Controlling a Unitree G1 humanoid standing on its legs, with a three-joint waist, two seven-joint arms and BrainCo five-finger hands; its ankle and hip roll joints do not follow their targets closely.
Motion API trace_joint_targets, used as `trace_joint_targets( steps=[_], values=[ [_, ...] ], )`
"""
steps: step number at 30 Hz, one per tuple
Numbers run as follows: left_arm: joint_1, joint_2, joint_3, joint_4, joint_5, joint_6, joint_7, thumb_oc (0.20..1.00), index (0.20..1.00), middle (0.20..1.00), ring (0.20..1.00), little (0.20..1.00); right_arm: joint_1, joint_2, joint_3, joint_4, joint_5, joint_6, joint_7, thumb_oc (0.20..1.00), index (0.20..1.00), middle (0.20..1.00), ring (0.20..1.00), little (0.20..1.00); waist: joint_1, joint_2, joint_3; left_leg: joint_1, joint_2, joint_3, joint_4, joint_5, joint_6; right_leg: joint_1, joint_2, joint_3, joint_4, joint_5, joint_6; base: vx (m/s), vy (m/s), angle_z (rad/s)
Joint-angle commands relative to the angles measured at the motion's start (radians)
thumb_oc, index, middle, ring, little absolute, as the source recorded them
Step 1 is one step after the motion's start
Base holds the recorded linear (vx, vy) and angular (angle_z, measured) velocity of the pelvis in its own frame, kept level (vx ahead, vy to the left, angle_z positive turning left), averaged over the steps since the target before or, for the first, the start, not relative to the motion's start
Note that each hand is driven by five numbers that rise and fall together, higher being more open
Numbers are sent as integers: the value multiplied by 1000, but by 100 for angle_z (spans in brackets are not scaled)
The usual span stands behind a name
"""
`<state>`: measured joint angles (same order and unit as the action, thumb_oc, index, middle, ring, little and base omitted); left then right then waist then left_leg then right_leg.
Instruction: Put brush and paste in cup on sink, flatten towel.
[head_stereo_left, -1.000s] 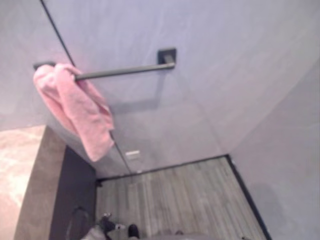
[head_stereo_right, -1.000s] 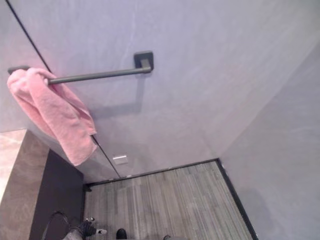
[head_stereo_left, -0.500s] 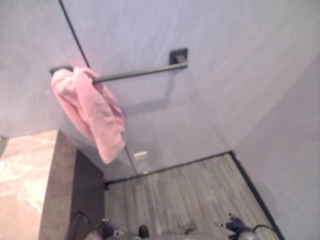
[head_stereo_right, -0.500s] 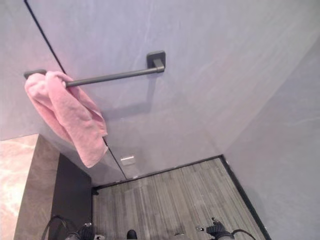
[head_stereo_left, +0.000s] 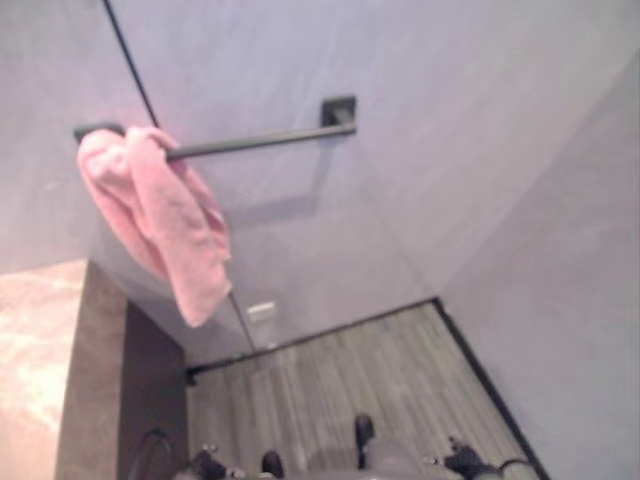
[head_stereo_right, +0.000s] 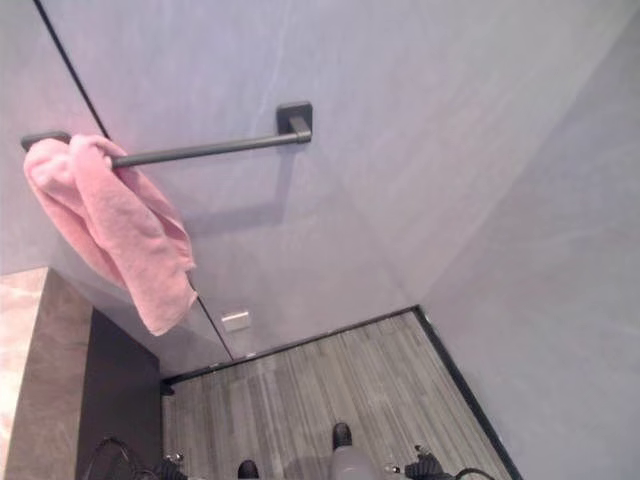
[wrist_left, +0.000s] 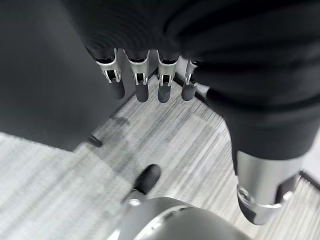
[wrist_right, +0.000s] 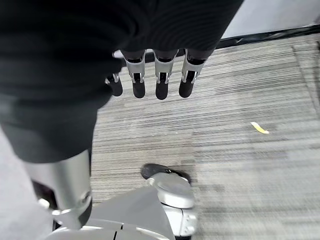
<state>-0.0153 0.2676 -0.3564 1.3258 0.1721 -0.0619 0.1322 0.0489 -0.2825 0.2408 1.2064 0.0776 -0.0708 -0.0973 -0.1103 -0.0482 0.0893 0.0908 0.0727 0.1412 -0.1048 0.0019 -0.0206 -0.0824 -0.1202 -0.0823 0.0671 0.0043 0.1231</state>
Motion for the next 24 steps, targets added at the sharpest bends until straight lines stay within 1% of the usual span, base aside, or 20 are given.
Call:
trace_joint_targets(
  steps=[1, 2, 3, 4, 5, 6, 7, 8, 11, 13, 15, 16, 17, 18, 19, 20, 21, 22, 23, 24],
  values=[
    [-30, 22, 10, -2, -23, -13, 18, 1000, 1000, 1000, 1000, 1000, -51, -49, 27, 7, -24, -29, -15, 1000, 1000, 1000, 1000, 1000, 4, 12, -11, 112, 43, -21, 62, -12, -52, -1, 39, -3, -30, 95, -2, 193, -322, 6],
    [-30, 20, 9, -7, -24, -14, 21, 1000, 1000, 1000, 1000, 1000, -57, -57, 28, -6, -21, -34, -19, 1000, 1000, 1000, 1000, 1000, 5, 14, -9, 98, 57, -23, 91, 7, -63, 6, 49, -8, -36, 88, -10, 81, -169, 5],
    [-30, 20, 9, -7, -24, -14, 21, 1000, 1000, 1000, 1000, 1000, -57, -57, 28, -6, -21, -34, -19, 1000, 1000, 1000, 1000, 1000, 4, 15, -9, 96, 57, -24, 92, 6, -64, 6, 49, -9, -36, 88, -10, 68, -226, 12],
    [-38, 23, 9, -21, -31, -17, 29, 1000, 1000, 1000, 1000, 1000, -70, -73, 27, -28, -6, -45, -31, 1000, 1000, 1000, 1000, 1000, 4, 13, 1, 64, 74, -27, 147, 33, -80, 19, 60, -16, -44, 76, -24, 55, -196, 10],
    [-43, 24, 11, -27, -33, -19, 32, 1000, 1000, 1000, 1000, 1000, -72, -79, 26, -45, 3, -50, -31, 1000, 1000, 1000, 1000, 1000, 3, 11, 6, 49, 80, -31, 178, 47, -87, 28, 64, -20, -49, 70, -32, 78, -258, 14],
    [-46, 25, 10, -35, -38, -20, 33, 1000, 1000, 1000, 1000, 1000, -70, -84, 26, -57, 10, -55, -31, 1000, 1000, 1000, 1000, 1000, 4, 8, 11, 34, 81, -35, 216, 64, -94, 40, 68, -26, -52, 65, -39, 37, -119, 7],
    [-46, 25, 10, -35, -38, -20, 33, 1000, 1000, 1000, 1000, 1000, -70, -84, 25, -57, 10, -55, -31, 1000, 1000, 1000, 1000, 1000, 3, 8, 11, 32, 82, -36, 218, 63, -94, 40, 68, -28, -53, 65, -39, 72, -194, 9],
    [-52, 34, 7, -51, -40, -24, 35, 1000, 1000, 1000, 1000, 1000, -71, -89, 35, -68, 11, -56, -26, 1000, 1000, 1000, 1000, 1000, 12, -1, 22, -2, 74, -49, 300, 91, -102, 61, 72, -31, -53, 57, -57, 72, -162, 11],
    [-53, 36, 5, -55, -43, -25, 35, 1000, 1000, 1000, 1000, 1000, -69, -89, 37, -65, 10, -56, -26, 1000, 1000, 1000, 1000, 1000, 13, -2, 25, -13, 70, -57, 321, 99, -103, 69, 73, -34, -55, 53, -61, 46, -78, 10],
    [-52, 36, -2, -65, -43, -29, 35, 1000, 1000, 1000, 1000, 1000, -68, -87, 39, -53, 9, -54, -24, 1000, 1000, 1000, 1000, 1000, 18, -2, 29, -23, 69, -56, 310, 110, -100, 87, 72, -39, -66, 47, -61, 66, -40, 0],
    [-50, 35, -7, -71, -43, -35, 36, 1000, 1000, 1000, 1000, 1000, -68, -88, 37, -42, 9, -51, -24, 1000, 1000, 1000, 1000, 1000, 21, 1, 18, -28, 82, -42, 204, 93, -93, 99, 60, -39, -82, 44, -46, 107, 53, 8],
    [-50, 29, -16, -70, -37, -38, 39, 1000, 1000, 1000, 1000, 1000, -68, -87, 33, -39, 8, -50, -28, 1000, 1000, 1000, 1000, 1000, 19, 3, 14, -48, 105, -17, 137, 96, -98, 107, 42, -42, -83, 37, -36, 105, 121, 0],
    [-52, 26, -24, -74, -35, -39, 37, 1000, 1000, 1000, 1000, 1000, -68, -88, 31, -39, 8, -51, -30, 1000, 1000, 1000, 1000, 1000, 14, 8, 14, -59, 119, 11, 106, 109, -104, 107, 35, -45, -81, 32, -31, 75, 103, 4],
    [-52, 26, -24, -74, -35, -39, 37, 1000, 1000, 1000, 1000, 1000, -68, -88, 31, -39, 8, -51, -30, 1000, 1000, 1000, 1000, 1000, 15, 8, 13, -57, 119, 12, 103, 110, -103, 107, 35, -44, -81, 31, -31, 32, 73, 11],
    [-51, 22, -29, -80, -34, -41, 40, 1000, 1000, 1000, 1000, 1000, -70, -89, 30, -38, 7, -52, -33, 1000, 1000, 1000, 1000, 1000, 16, 13, 16, -66, 124, 8, 98, 129, -107, 109, 33, -38, -81, 31, -28, 44, 70, 1],
    [-53, 20, -35, -82, -26, -42, 39, 1000, 1000, 1000, 1000, 1000, -75, -87, 30, -33, 8, -52, -33, 1000, 1000, 1000, 1000, 1000, 15, 22, 15, -49, 122, 11, 78, 123, -107, 109, 33, -28, -80, 29, -24, 63, 102, -14],
    [-51, 17, -39, -83, -24, -44, 40, 1000, 1000, 1000, 1000, 1000, -73, -85, 31, -33, 5, -54, -33, 1000, 1000, 1000, 1000, 1000, 14, 30, 12, -35, 121, 13, 61, 131, -111, 112, 36, -25, -83, 30, -21, 112, 160, -40],
    [-47, 12, -57, -96, -9, -49, 34, 1000, 1000, 1000, 1000, 1000, -72, -81, 33, -26, 0, -54, -33, 1000, 1000, 1000, 1000, 1000, 10, 45, -2, -2, 109, 20, 21, 110, -109, 116, 32, -15, -93, 35, -15, 106, 161, -32],
    [-46, 12, -63, -100, -5, -52, 34, 1000, 1000, 1000, 1000, 1000, -70, -79, 32, -23, -3, -54, -33, 1000, 1000, 1000, 1000, 1000, 10, 50, -7, 7, 102, 25, 17, 98, -107, 120, 28, -11, -99, 38, -13, 87, 129, -18],
    [-46, 12, -63, -100, -5, -52, 34, 1000, 1000, 1000, 1000, 1000, -70, -79, 32, -23, -3, -54, -33, 1000, 1000, 1000, 1000, 1000, 11, 50, -7, 9, 102, 26, 17, 97, -107, 120, 28, -10, -99, 39, -13, 37, 88, 6]
  ],
)
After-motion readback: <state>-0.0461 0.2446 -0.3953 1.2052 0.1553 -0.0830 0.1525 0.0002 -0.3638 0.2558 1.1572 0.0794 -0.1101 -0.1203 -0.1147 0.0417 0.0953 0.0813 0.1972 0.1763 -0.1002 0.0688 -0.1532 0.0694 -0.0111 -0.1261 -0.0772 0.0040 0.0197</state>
